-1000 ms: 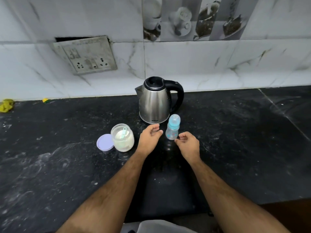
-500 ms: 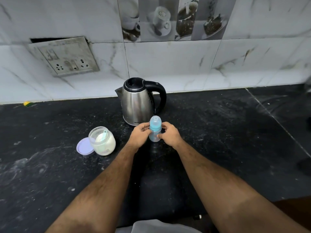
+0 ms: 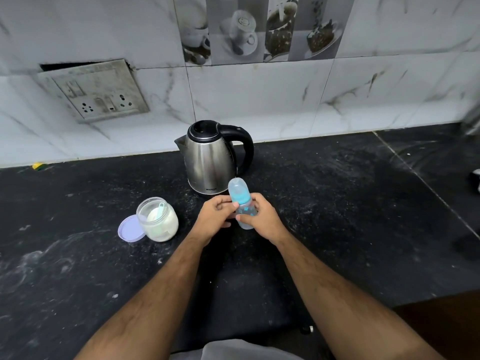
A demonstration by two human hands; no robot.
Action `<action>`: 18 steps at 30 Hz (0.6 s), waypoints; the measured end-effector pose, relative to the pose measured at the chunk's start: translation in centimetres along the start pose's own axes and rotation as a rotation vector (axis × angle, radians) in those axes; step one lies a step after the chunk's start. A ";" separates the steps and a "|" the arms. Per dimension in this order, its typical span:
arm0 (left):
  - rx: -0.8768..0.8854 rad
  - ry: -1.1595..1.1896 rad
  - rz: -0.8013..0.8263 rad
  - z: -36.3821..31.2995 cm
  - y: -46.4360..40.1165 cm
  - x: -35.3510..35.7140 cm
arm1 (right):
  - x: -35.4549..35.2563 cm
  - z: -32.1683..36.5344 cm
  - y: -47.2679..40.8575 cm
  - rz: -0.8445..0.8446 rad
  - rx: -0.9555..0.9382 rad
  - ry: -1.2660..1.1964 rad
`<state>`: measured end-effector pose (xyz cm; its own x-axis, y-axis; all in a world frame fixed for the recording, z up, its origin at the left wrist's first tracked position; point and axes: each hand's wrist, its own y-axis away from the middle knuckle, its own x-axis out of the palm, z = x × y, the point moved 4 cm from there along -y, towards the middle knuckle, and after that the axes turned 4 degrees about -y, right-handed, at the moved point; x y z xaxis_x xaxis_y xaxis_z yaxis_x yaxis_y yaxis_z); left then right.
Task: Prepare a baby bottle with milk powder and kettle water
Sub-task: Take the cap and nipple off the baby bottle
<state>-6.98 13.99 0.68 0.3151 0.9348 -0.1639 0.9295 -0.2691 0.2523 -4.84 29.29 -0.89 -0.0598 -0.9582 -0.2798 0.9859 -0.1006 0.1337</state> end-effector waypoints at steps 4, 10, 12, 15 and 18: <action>0.043 0.003 0.038 -1.1 0.7 -0.1 | 0.0 1.0 1.7 -0.026 -0.005 -0.067; 0.127 0.168 0.146 -3.4 0.7 -1.6 | 0.7 2.3 4.0 0.086 0.037 -0.229; 0.132 0.183 0.225 -3.8 0.8 -1.9 | 0.9 2.6 4.6 0.150 0.059 -0.333; 0.135 0.189 0.295 -4.1 0.8 -2.6 | 1.0 3.1 5.5 0.309 0.095 -0.409; 0.136 0.188 0.359 -4.4 1.2 -2.8 | 1.1 3.5 6.0 0.397 0.118 -0.391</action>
<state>-7.62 12.10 5.65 0.5948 0.7987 0.0914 0.7878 -0.6017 0.1316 0.49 26.70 2.90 0.2366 -0.9541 0.1835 0.9218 0.2801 0.2681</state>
